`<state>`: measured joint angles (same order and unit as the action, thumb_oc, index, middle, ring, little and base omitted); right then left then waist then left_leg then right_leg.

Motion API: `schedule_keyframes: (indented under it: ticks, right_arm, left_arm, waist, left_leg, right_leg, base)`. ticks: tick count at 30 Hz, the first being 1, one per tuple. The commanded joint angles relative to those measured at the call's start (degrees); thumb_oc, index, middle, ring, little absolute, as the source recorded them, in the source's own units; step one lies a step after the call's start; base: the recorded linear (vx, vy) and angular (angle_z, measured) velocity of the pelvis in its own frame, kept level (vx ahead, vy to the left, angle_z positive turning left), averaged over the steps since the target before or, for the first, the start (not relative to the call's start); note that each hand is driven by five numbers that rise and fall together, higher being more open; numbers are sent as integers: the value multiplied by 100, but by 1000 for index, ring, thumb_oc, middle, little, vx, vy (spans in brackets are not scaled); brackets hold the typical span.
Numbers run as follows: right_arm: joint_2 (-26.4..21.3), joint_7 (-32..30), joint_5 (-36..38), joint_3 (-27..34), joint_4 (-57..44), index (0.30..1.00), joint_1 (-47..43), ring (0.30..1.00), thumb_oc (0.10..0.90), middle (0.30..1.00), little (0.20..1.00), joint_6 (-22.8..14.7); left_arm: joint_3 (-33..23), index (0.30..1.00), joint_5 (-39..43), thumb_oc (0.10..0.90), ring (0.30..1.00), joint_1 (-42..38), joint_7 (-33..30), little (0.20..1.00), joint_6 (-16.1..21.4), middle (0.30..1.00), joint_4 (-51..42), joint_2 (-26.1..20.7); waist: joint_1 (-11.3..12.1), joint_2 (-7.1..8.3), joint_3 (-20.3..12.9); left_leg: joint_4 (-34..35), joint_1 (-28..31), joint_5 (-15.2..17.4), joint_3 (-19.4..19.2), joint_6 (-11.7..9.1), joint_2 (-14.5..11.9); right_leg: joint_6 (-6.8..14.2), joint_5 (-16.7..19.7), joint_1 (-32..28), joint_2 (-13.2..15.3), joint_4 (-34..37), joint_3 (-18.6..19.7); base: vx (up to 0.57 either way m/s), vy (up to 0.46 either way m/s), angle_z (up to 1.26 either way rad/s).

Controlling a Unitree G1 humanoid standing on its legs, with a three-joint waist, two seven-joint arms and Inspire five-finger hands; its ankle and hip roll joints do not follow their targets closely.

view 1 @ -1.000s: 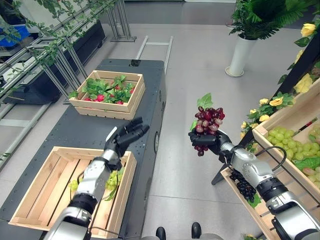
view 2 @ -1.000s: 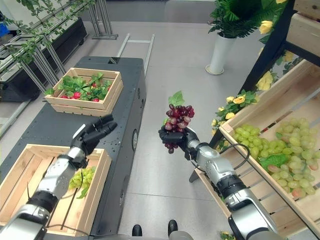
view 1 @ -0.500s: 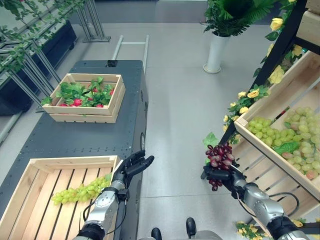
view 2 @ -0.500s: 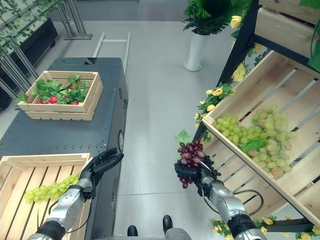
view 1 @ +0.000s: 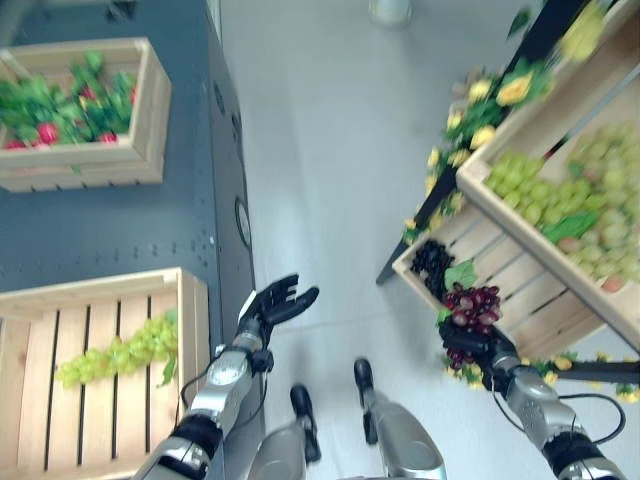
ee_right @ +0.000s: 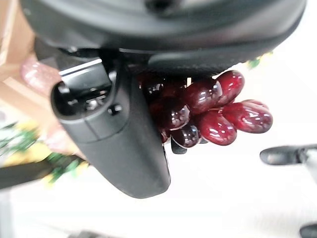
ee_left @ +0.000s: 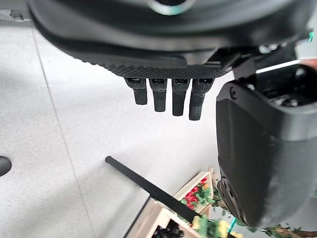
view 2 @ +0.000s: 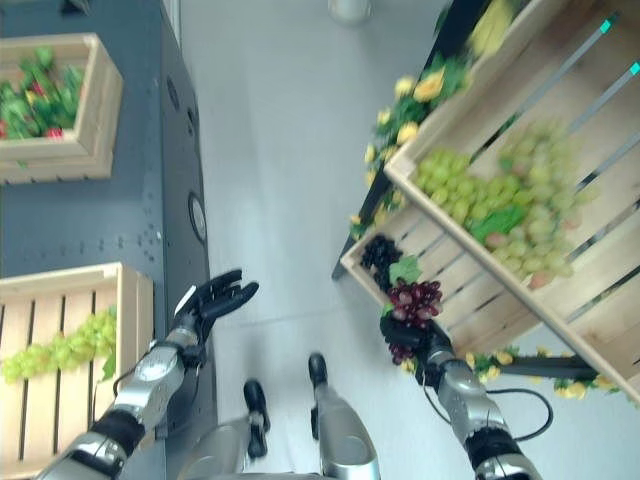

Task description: Pick up the fruits from the basket on one side to the basket on the other side

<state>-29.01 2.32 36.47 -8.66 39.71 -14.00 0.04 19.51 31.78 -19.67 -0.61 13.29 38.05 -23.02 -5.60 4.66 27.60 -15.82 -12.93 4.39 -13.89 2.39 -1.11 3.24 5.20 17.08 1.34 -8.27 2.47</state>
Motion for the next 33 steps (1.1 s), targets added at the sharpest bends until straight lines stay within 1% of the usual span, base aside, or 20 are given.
schedule_keyframes:
  ticks: [1, 3, 5, 6, 9, 14, 15, 17, 20, 21, 24, 26, 27, 28, 33]
  right_arm:
    - [-589, -380, 356, 407, -368, 300, -464, 300, 400, 300, 300, -897]
    - [-759, -554, 420, 466, -257, 300, -672, 300, 400, 300, 300, -927]
    - [-844, -602, 470, 495, -201, 300, -753, 300, 400, 300, 300, -922]
    - [-1018, -549, 706, 609, -89, 300, -833, 300, 400, 300, 300, -936]
    - [-1202, -621, 909, 774, 98, 300, -974, 300, 400, 300, 300, -971]
    - [-1634, -1088, 750, 941, 418, 300, -1376, 300, 400, 300, 300, -989]
    - [-1684, -1098, 764, 958, 422, 300, -1394, 300, 400, 300, 300, -986]
    - [-1853, -1089, 939, 1001, 400, 300, -1454, 300, 400, 300, 300, -872]
    - [-2084, -1082, 921, 1070, 537, 300, -1585, 300, 400, 300, 300, -770]
    - [-2257, -1100, 882, 1059, 630, 300, -1707, 300, 400, 300, 300, -692]
    - [-2466, -1104, 1033, 1055, 719, 300, -1832, 300, 400, 300, 300, -520]
    - [-2615, -1029, 902, 1042, 1080, 300, -2027, 300, 400, 300, 300, -283]
    - [-2636, -1005, 882, 1028, 1145, 300, -2055, 300, 400, 300, 300, -266]
    - [-2757, -881, 742, 953, 1426, 300, -2171, 300, 400, 300, 300, -109]
    - [-2984, -771, 512, 818, 1907, 300, -2382, 300, 400, 300, 300, 116]
  left_arm:
    - [31, 900, -4, 800, 900, 34, -66, 900, 525, 900, -565, -65]
    - [75, 900, 33, 800, 900, -70, -80, 900, 478, 900, -652, -157]
    - [116, 900, 23, 800, 900, -103, -117, 900, 447, 900, -694, -178]
    - [161, 900, 53, 800, 900, -124, -133, 900, 449, 900, -736, -222]
    - [226, 900, 109, 800, 900, -160, -149, 900, 450, 900, -843, -295]
    - [319, 900, 172, 800, 900, -247, -179, 900, 396, 900, -1142, -401]
    - [322, 900, 182, 800, 900, -249, -180, 900, 382, 900, -1185, -425]
    - [342, 900, 240, 800, 900, -234, -194, 900, 317, 900, -1333, -506]
    - [346, 900, 292, 800, 900, -241, -166, 900, 274, 900, -1384, -587]
    - [359, 900, 279, 800, 900, -238, -151, 900, 254, 900, -1396, -624]
    - [415, 900, 284, 800, 900, -219, -122, 900, 266, 900, -1382, -703]
    - [457, 900, 332, 800, 900, -241, -57, 900, 302, 900, -1323, -763]
    - [457, 900, 331, 800, 900, -246, -50, 900, 300, 900, -1318, -765]
    - [483, 900, 358, 800, 900, -275, -17, 900, 298, 900, -1310, -802]
    - [537, 900, 374, 800, 900, -281, -1, 900, 242, 900, -1352, -894]
  waist:
    - [-7, -65, -178]
    - [15, -90, -64]
    - [24, -109, -26]
    - [42, -140, 43]
    - [67, -189, 104]
    - [139, -234, 202]
    - [147, -233, 216]
    - [178, -220, 219]
    - [216, -188, 219]
    - [242, -159, 219]
    - [278, -107, 219]
    - [322, -74, 219]
    - [326, -70, 219]
    - [350, -56, 219]
    - [404, -56, 219]
  left_leg:
    - [-1243, -579, 732, 241, 105, 198]
    - [-1644, -969, 840, 308, 108, 215]
    - [-1828, -1127, 895, 360, 111, 228]
    - [-2097, -1338, 989, 427, 130, 253]
    - [-2410, -1617, 1088, 464, 177, 273]
    - [-2945, -2108, 1240, 556, 202, 273]
    - [-2996, -2156, 1258, 566, 206, 270]
    - [-3136, -2313, 1299, 589, 208, 271]
    - [-3234, -2468, 1311, 613, 216, 253]
    - [-3288, -2534, 1317, 639, 212, 247]
    - [-3363, -2612, 1322, 693, 198, 230]
    - [-3479, -2689, 1352, 735, 192, 209]
    - [-3495, -2699, 1355, 742, 192, 210]
    - [-3538, -2722, 1366, 763, 195, 206]
    - [-3633, -2752, 1372, 809, 191, 211]
  right_leg:
    - [-339, -679, 251, -195, -1136, -455]
    - [-394, -830, 637, -162, -1624, -546]
    - [-420, -902, 771, -149, -1828, -579]
    - [-462, -1043, 972, -116, -2185, -630]
    - [-514, -1190, 1268, -125, -2594, -670]
    - [-576, -1323, 1689, -197, -3080, -712]
    - [-577, -1335, 1729, -205, -3127, -718]
    - [-574, -1344, 1859, -244, -3226, -721]
    - [-570, -1324, 2003, -264, -3306, -755]
    - [-573, -1314, 2046, -277, -3337, -771]
    - [-569, -1310, 2084, -286, -3390, -799]
    - [-566, -1323, 2133, -287, -3475, -832]
    - [-569, -1324, 2139, -291, -3482, -833]
    - [-579, -1329, 2155, -296, -3512, -842]
    - [-588, -1360, 2148, -295, -3568, -862]
  base:
    - [-190, -15, -2]
    - [-151, -3, -1]
    - [-76, 7, 13]
    - [-61, 18, 20]
    - [-57, 14, 22]
    - [-45, -6, 10]
    - [-16, -23, 7]
    - [-3, -34, -8]
    - [-9, -49, 1]
    - [-10, -66, -14]
    - [0, -70, -9]
    - [8, -62, 1]
    - [19, -57, 3]
    - [18, -35, 5]
    - [32, -27, 5]
